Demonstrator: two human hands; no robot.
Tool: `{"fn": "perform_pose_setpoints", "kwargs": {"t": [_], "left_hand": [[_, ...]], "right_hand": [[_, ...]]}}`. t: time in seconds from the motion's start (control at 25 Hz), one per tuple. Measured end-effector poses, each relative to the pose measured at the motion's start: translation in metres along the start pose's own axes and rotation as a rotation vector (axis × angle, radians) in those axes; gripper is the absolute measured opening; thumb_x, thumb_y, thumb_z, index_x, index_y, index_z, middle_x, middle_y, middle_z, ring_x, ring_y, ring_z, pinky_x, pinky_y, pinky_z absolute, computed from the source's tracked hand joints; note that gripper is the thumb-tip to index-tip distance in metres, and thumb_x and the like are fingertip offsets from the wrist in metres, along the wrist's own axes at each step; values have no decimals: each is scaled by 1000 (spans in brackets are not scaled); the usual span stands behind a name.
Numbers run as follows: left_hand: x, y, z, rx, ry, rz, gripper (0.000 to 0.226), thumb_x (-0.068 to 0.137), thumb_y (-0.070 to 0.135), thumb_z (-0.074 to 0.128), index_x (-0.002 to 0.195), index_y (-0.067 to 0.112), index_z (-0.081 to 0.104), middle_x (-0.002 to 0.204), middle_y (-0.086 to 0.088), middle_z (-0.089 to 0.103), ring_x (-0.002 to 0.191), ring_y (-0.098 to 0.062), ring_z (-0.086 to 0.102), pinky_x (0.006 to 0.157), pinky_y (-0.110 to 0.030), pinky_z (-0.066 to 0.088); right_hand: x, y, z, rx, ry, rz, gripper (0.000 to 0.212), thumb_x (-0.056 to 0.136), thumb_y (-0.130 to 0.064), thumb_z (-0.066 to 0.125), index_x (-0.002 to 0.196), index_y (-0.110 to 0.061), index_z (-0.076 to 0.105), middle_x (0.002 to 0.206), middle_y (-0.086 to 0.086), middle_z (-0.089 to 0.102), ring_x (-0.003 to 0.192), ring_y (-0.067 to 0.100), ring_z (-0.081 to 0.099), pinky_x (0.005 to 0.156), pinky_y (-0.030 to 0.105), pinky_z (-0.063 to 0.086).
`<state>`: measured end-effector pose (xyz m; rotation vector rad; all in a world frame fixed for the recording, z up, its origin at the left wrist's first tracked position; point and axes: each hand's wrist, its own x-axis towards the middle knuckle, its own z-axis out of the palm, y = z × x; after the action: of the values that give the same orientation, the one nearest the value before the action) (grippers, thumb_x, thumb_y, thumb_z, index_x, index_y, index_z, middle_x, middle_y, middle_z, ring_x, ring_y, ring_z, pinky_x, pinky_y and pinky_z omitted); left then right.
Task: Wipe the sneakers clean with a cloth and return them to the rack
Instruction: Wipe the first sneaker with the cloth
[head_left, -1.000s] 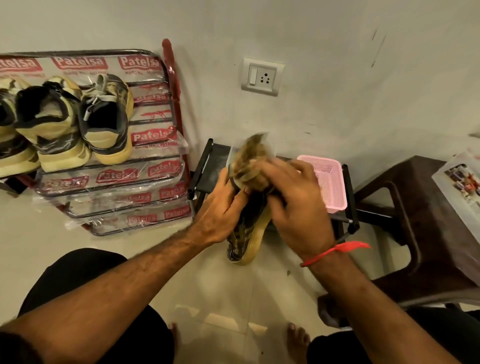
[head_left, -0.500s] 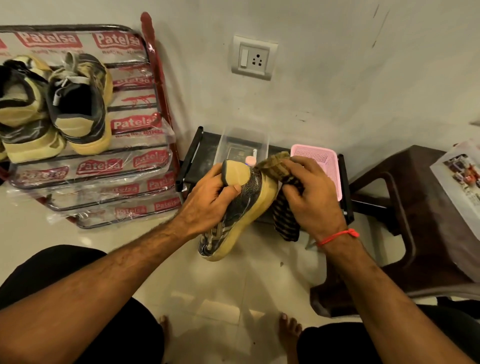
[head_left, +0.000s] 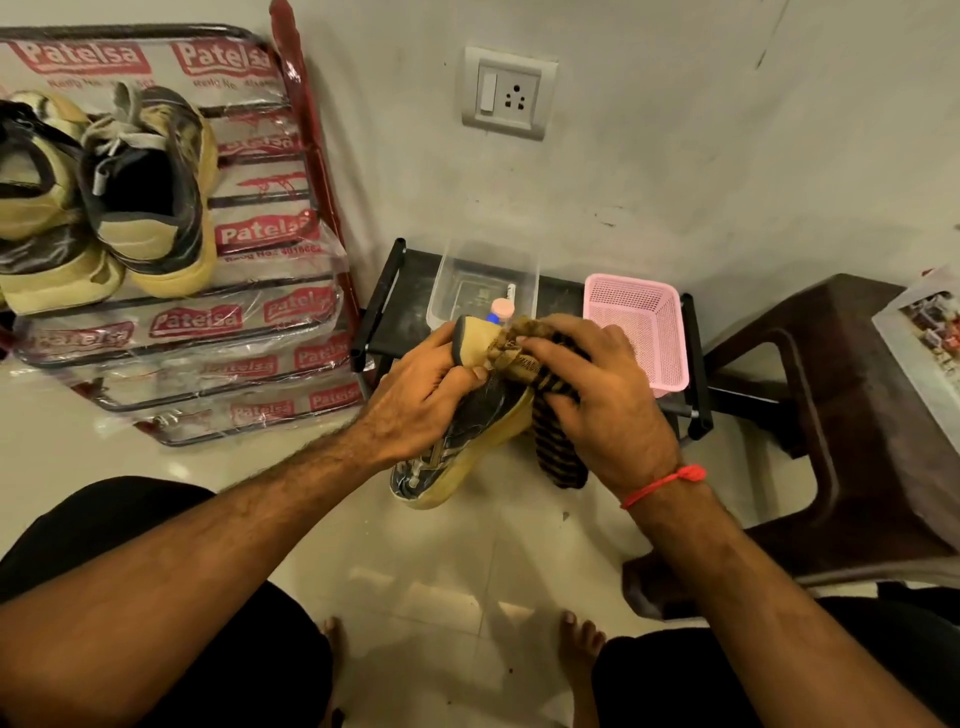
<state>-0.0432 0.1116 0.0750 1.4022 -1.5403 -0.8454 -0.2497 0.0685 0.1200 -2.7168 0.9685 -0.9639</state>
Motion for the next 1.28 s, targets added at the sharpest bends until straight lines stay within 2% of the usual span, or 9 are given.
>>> {"fn": "perform_pose_setpoints", "kwargs": {"t": [0.24, 0.44, 0.52, 0.6, 0.8, 0.96, 1.08, 1.16, 1.28], "left_hand": [[6, 16, -24, -230, 249, -191, 19, 95, 41, 48, 106, 32, 60, 107, -1, 69, 104, -20, 66, 88, -35, 55], [4, 11, -18, -83, 111, -163, 38, 93, 39, 43, 122, 22, 60, 123, -6, 63, 112, -15, 62, 96, -36, 53], [1, 4, -6, -10, 17, -135, 43, 95, 42, 43, 125, 17, 61, 126, -5, 62, 114, -16, 61, 102, -45, 50], [0, 3, 2, -50, 3, -116, 47, 98, 44, 41, 130, 15, 60, 128, -3, 62, 118, -15, 60, 105, -47, 49], [1, 0, 6, -34, 45, -26, 47, 103, 42, 30, 130, 18, 60, 128, -3, 61, 120, -17, 60, 104, -48, 50], [2, -7, 4, 70, -8, -28, 58, 104, 58, 29, 133, 18, 60, 131, 0, 59, 118, -20, 61, 98, -52, 52], [-2, -7, 4, 236, -46, 22, 72, 101, 66, 24, 128, 12, 63, 132, 2, 56, 110, -22, 62, 91, -52, 53], [-2, -4, 3, 280, -59, 31, 76, 99, 66, 22, 124, 8, 64, 130, 0, 56, 105, -23, 62, 87, -52, 54], [1, -6, -1, 196, -20, -11, 70, 100, 62, 26, 120, 8, 66, 123, -1, 59, 106, -21, 63, 91, -51, 54]], "right_hand": [[-21, -34, 14, 211, -339, -129, 38, 89, -28, 50, 116, -15, 73, 121, 5, 67, 101, 24, 62, 86, 39, 58], [7, -7, -14, 766, 111, 504, 29, 95, -9, 62, 122, -20, 63, 114, -3, 70, 108, 12, 66, 97, 37, 55], [12, -6, -12, 621, 199, 455, 31, 93, -3, 63, 120, -18, 63, 113, -3, 69, 106, 14, 65, 96, 36, 54], [9, -7, -2, 280, 87, 248, 39, 87, -3, 62, 124, -15, 65, 126, 0, 64, 111, 19, 57, 97, 34, 49], [-1, -19, 11, 48, -105, 258, 54, 92, -60, 53, 132, -25, 62, 142, 0, 51, 116, 24, 46, 95, 31, 44], [3, -11, 10, 219, -23, 262, 29, 96, -32, 62, 117, -15, 70, 122, 3, 67, 107, 24, 60, 93, 40, 51], [8, 5, -2, 317, -31, 381, 21, 93, -16, 69, 114, -15, 74, 110, 1, 73, 99, 8, 65, 92, 29, 54], [13, 11, -7, 628, 42, 650, 22, 93, -14, 69, 115, -15, 72, 107, 3, 75, 98, 11, 69, 92, 31, 56], [19, 21, -19, 1533, 316, 1228, 27, 101, -24, 57, 121, -9, 65, 114, 13, 73, 106, 26, 70, 94, 44, 56]]}}
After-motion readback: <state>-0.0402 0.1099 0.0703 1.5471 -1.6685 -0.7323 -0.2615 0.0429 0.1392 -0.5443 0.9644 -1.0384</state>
